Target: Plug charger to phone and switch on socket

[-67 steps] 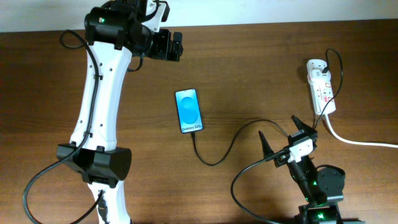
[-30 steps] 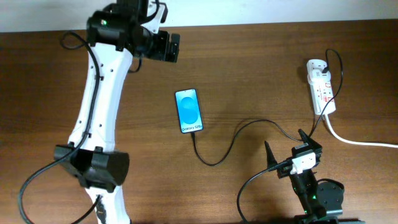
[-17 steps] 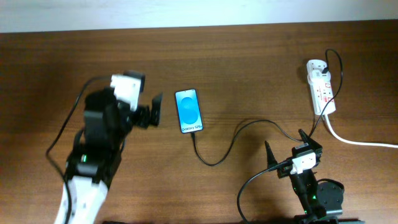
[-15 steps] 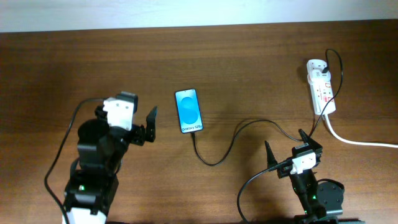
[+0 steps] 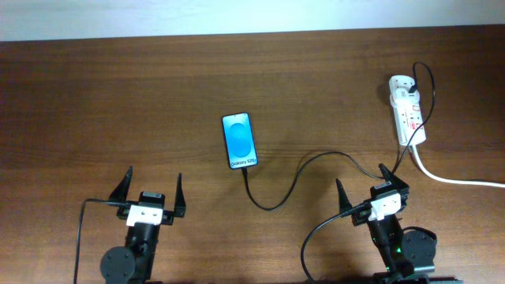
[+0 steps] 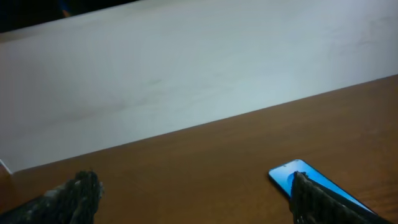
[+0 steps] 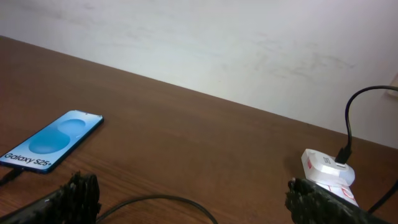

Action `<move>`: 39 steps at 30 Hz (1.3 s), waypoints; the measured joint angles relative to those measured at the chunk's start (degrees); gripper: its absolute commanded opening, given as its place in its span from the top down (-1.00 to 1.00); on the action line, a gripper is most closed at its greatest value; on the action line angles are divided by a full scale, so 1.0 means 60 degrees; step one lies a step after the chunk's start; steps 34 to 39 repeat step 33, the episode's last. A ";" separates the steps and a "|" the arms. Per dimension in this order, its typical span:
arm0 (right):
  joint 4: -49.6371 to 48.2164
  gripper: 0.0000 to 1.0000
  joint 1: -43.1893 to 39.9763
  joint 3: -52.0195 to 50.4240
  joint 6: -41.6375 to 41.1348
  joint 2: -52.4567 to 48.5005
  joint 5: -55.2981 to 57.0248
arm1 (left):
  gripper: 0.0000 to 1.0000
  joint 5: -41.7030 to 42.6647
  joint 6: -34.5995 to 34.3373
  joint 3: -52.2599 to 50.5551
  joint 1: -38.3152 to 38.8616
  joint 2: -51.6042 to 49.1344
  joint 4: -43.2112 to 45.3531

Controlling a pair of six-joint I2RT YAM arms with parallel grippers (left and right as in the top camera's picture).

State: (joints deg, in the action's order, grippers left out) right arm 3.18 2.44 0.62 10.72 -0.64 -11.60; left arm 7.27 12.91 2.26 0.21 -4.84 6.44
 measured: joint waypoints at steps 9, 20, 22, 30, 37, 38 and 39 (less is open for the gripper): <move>0.0000 -0.97 0.0000 0.0000 -0.0004 0.0000 0.0000 | -0.99 -0.0004 0.0036 -0.0251 -0.0127 0.0703 -0.1712; 0.0000 -0.97 0.0000 0.0000 0.0000 0.0004 0.0000 | -0.99 -0.0004 0.0036 -0.0251 -0.0131 0.0703 -0.1708; 0.0000 -0.97 0.0000 0.0000 -0.0004 0.0000 -0.0004 | -0.98 -0.0004 0.0036 -0.0251 -0.0131 0.0703 -0.1708; 0.0000 -0.97 0.0000 0.0000 -0.0004 0.0004 -0.0004 | -0.98 -0.0004 0.0036 -0.0251 -0.0131 0.0703 -0.1712; -0.0004 -0.97 0.0000 0.0000 -0.0007 0.0004 -0.0004 | -0.99 -0.0004 0.0036 -0.0251 -0.0131 0.0703 -0.1712; -0.0004 -0.97 0.0000 0.0000 -0.0007 0.0004 -0.0004 | -0.99 -0.0004 0.0036 -0.0251 -0.0131 0.0703 -0.1712; -0.0004 -0.97 0.0000 0.0000 -0.0007 0.0004 -0.0004 | -0.99 -0.0004 0.0036 -0.0251 -0.0131 0.0703 -0.1712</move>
